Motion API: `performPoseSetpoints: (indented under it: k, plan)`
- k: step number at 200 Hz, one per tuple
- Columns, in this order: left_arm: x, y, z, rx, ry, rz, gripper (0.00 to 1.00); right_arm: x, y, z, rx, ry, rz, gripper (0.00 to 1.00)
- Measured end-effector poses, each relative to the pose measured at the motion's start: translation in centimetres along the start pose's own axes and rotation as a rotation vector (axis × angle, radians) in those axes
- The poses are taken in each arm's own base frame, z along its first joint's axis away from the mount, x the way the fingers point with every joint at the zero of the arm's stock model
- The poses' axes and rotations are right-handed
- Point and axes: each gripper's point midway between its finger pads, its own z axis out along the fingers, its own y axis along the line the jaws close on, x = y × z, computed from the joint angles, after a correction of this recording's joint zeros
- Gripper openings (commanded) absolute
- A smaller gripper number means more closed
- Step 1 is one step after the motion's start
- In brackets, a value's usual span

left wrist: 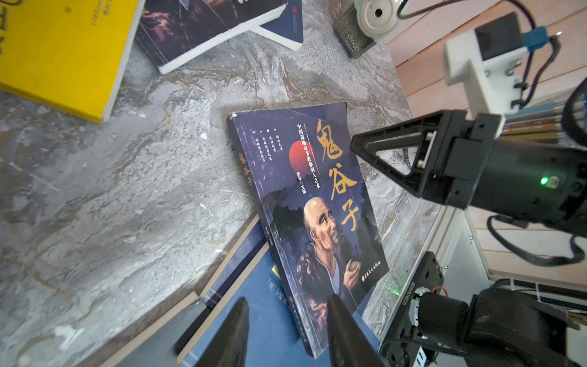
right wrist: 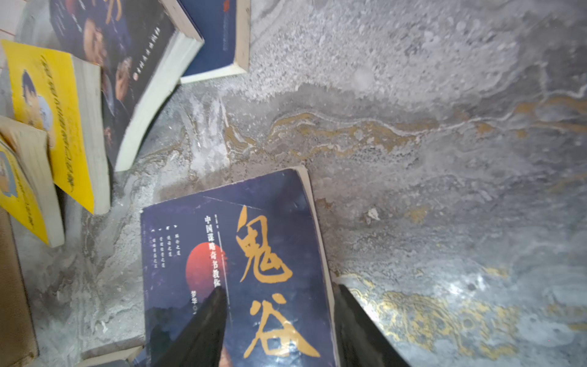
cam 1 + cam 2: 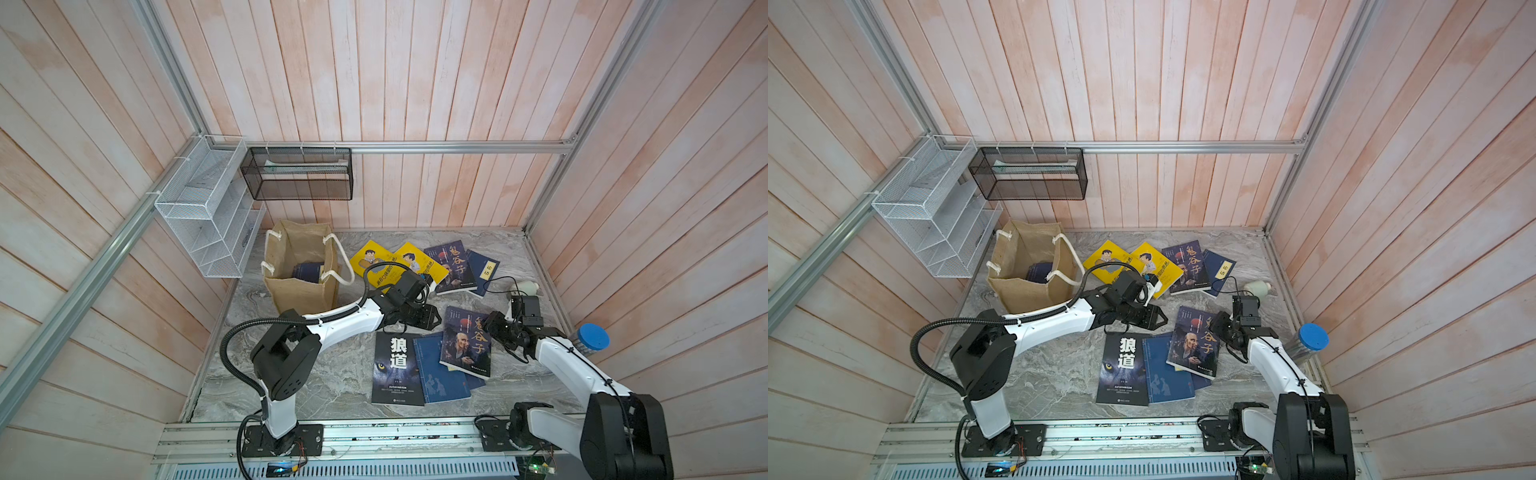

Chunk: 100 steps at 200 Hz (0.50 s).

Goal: Put the books into the canvas bag
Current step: Pick up the book from the book.

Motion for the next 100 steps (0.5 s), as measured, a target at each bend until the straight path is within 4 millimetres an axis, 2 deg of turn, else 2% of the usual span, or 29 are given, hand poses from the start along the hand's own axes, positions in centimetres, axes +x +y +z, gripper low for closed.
performPoseSetpoints:
  k: [15,44,100]
  plan:
    - [-0.3,-0.2,0.9,0.026,-0.004,-0.014,0.44,0.6,-0.3,0.6,0.009,0.035,-0.003,0.56]
    - [0.2,-0.2,2.9,0.072,0.02,-0.06,0.44,2.5,-0.9,1.6,0.0,0.106,-0.008,0.56]
    - [2.4,0.7,6.4,0.119,0.113,-0.149,0.44,2.5,0.5,2.0,-0.101,0.098,-0.02,0.53]
